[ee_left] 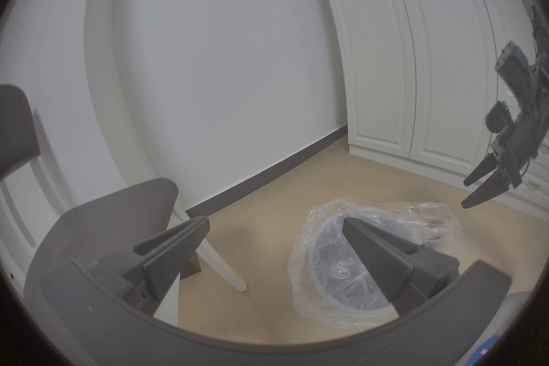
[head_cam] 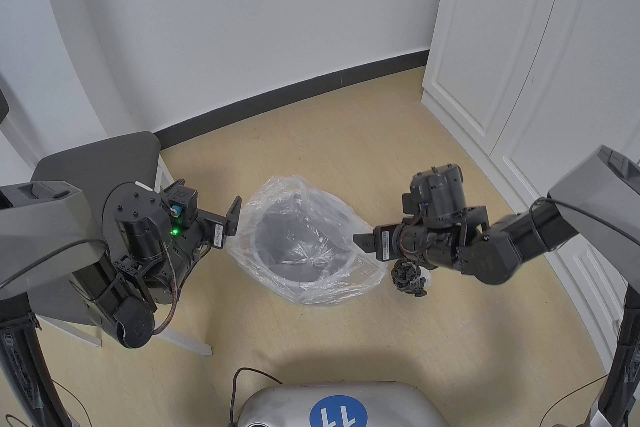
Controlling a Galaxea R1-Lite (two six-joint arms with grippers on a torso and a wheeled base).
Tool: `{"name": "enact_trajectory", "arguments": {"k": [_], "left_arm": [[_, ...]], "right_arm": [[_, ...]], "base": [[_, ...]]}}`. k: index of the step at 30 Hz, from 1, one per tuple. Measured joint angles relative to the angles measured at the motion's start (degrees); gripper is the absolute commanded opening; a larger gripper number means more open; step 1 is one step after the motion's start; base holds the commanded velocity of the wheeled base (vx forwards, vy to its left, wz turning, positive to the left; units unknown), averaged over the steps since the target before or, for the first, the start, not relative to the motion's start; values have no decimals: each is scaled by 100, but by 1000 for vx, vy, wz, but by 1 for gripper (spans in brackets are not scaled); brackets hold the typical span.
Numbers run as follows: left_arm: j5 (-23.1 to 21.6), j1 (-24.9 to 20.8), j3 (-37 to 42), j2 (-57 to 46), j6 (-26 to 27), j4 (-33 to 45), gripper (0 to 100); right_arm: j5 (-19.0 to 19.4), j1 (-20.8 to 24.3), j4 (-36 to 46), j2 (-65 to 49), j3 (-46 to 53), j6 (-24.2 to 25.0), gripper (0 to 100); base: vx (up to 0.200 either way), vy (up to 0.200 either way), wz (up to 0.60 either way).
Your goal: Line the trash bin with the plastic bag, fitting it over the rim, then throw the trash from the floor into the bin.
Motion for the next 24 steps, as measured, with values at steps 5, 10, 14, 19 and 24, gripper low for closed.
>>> {"name": "enact_trajectory", "arguments": {"k": [5,10,14,19,24], "left_arm": [[72,-7,106,-7,-294,-84,100],[112,35,149,46,-468,-137,100],[129,74,213,88,-547,-158,100],[134,107,343,107,-589,-178,100],[132,116,393,119,-597,-185,100]], "right_arm": [[9,35,1321,168,-1329,82,100],[-39,105,2216,480,-2586,-24,100],[-277,163,2625,990,-3338,-400,100],[-586,173,2801,1593,-3917,-1041,100],[-635,177,2823,1925,-4090,-1434,100]], "base": [[0,0,0],[0,0,0],[0,0,0],[0,0,0],[0,0,0]]}}
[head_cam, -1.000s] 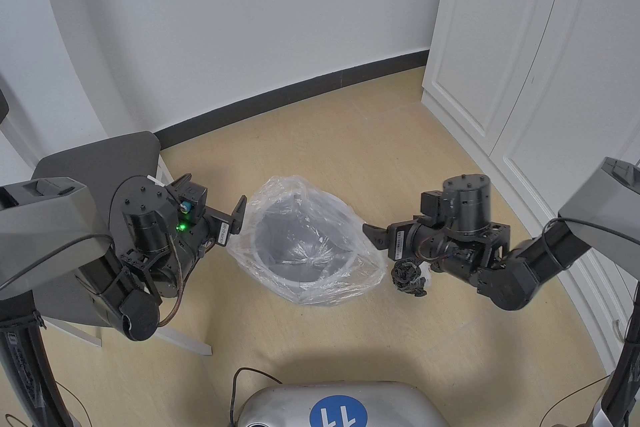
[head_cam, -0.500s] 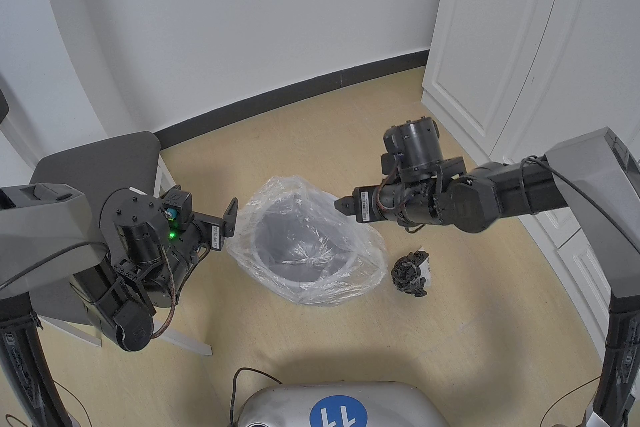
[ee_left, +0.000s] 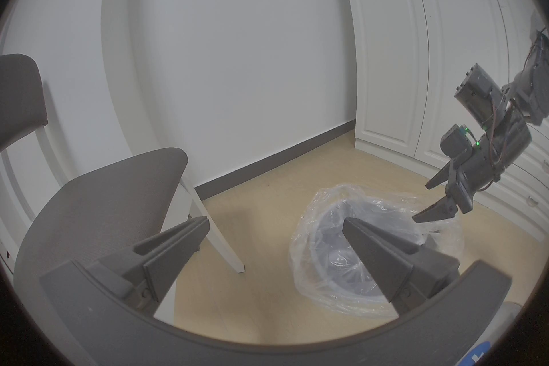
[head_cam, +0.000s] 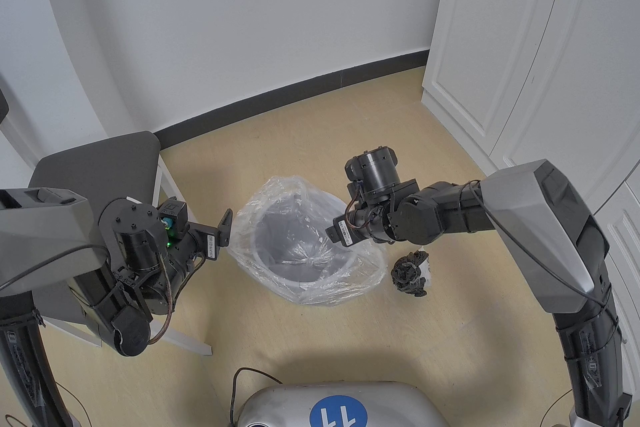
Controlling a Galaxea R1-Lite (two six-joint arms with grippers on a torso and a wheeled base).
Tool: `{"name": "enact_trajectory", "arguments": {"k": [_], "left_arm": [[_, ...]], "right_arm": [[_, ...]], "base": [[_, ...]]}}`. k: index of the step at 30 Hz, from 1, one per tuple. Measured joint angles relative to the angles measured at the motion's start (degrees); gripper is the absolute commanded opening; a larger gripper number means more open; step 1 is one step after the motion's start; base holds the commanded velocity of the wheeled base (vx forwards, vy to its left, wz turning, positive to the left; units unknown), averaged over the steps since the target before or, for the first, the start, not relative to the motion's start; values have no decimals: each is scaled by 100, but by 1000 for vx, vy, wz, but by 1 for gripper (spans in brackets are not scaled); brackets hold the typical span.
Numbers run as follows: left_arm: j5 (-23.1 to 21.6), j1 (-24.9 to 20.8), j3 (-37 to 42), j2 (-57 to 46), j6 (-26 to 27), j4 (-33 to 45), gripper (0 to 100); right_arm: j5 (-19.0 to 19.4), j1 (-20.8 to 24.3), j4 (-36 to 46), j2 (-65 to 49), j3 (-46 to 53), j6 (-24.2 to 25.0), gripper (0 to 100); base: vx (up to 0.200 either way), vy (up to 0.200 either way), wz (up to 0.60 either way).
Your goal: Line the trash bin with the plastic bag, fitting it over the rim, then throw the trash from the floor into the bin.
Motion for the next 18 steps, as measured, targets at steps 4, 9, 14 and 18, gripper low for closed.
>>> {"name": "enact_trajectory", "arguments": {"k": [4,9,14,18], "left_arm": [[-5,6,13,22,0,0,100],[2,6,20,35,0,0,100],[4,13,27,35,0,0,100],[2,22,30,43,0,0,100]], "right_arm": [[-13,-6,-9,138,-37,-55,100],[-15,-185,-51,256,-74,-169,100],[-2,-447,-51,328,-340,-132,100],[-2,-640,-45,346,-480,-76,100]], "base": [[0,0,0],[0,0,0],[0,0,0],[0,0,0]]}}
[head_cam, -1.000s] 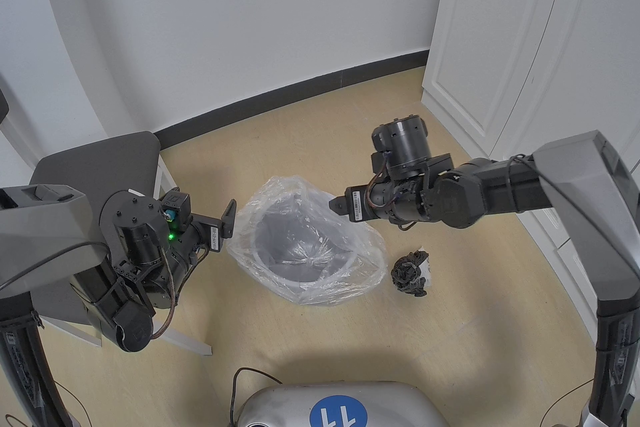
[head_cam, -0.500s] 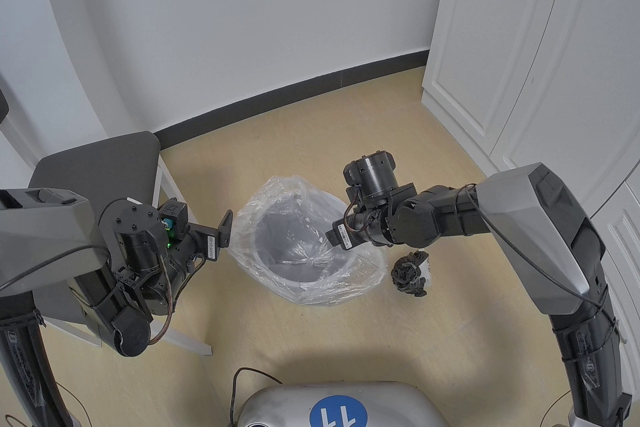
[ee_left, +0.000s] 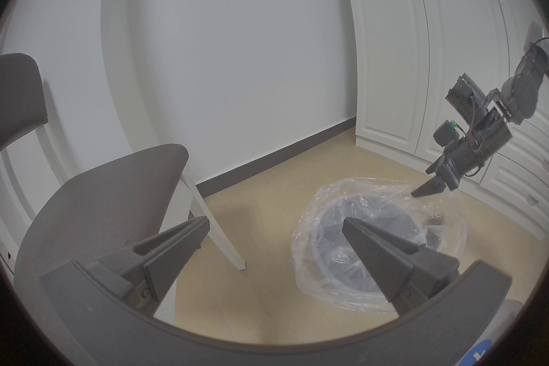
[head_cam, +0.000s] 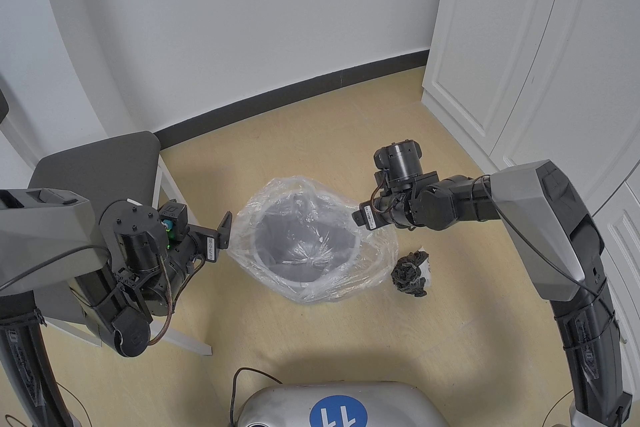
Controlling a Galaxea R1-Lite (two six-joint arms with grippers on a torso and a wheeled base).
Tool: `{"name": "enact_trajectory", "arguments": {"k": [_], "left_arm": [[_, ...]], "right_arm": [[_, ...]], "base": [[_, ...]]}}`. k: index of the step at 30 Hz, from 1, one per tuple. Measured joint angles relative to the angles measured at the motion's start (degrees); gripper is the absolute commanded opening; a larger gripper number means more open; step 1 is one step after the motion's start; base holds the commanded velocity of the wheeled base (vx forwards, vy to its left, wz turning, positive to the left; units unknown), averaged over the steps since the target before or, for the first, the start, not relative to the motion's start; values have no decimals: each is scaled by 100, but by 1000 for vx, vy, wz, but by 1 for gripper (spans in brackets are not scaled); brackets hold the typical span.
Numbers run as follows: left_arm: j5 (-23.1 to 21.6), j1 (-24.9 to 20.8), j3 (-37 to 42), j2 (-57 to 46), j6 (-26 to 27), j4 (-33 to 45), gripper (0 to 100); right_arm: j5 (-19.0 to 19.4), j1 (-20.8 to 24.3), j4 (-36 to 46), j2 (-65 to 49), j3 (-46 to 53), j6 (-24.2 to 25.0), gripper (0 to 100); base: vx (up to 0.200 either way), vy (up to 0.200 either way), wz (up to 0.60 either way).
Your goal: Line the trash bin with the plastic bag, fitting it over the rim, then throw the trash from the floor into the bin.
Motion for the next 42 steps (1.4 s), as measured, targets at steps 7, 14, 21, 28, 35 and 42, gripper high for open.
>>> {"name": "enact_trajectory", "arguments": {"k": [7,14,21,28,35,42], "left_arm": [[0,11,24,28,4,5,100],[0,6,38,50,6,2,100],[0,6,38,69,9,2,100],[1,0,22,111,9,5,100],[0,0,-9,144,9,0,100],[0,0,-22,150,9,0,100]], "right_arm": [[0,-250,10,-9,-55,101,100],[0,-408,5,111,-71,101,100],[-67,-571,-6,494,-328,115,100],[-99,-662,-63,813,-369,156,100],[-110,-621,-206,836,-374,294,100],[-123,-461,-217,551,-377,417,100]], "base": [[0,0,0],[0,0,0],[0,0,0],[0,0,0],[0,0,0],[0,0,0]]}}
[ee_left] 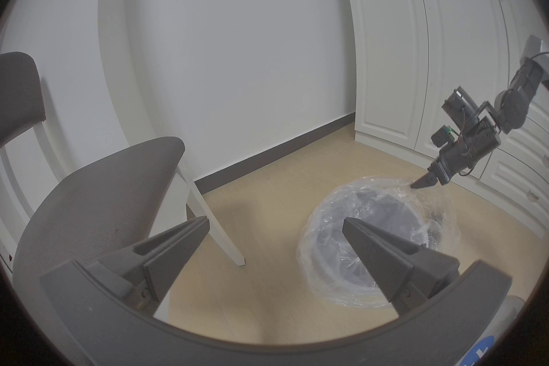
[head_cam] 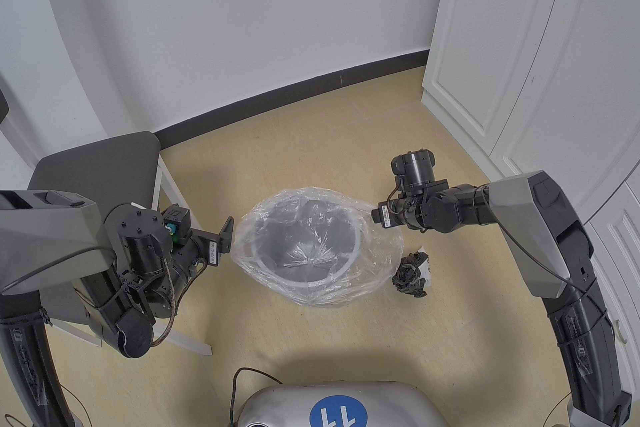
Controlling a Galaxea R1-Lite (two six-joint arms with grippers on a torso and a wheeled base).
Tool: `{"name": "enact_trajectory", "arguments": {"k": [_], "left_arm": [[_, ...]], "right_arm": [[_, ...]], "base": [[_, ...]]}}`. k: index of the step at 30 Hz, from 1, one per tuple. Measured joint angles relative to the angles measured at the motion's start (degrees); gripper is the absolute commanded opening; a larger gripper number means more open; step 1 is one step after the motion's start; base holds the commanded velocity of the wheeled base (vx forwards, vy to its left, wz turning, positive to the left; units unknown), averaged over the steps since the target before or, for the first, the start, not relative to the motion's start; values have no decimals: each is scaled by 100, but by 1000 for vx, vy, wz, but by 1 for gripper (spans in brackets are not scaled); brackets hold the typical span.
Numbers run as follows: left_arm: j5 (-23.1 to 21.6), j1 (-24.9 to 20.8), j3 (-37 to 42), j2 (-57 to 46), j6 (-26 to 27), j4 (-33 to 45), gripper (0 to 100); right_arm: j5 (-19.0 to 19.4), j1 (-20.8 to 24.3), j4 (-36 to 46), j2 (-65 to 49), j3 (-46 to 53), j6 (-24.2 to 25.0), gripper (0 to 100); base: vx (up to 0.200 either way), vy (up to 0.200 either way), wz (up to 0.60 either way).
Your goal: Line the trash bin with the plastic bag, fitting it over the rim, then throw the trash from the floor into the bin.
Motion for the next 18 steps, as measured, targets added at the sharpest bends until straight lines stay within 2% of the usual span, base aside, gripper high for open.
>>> {"name": "enact_trajectory", "arguments": {"k": [7,13,18], "left_arm": [[1,0,7,-2,0,2,100],[1,2,18,-17,-2,0,100],[0,4,38,-39,0,0,100]], "right_arm": [[-110,397,0,-377,33,161,100],[-123,588,-13,-553,110,-158,100],[-123,640,-38,-479,32,-229,100]], "base": [[0,0,0],[0,0,0],[0,0,0]]}}
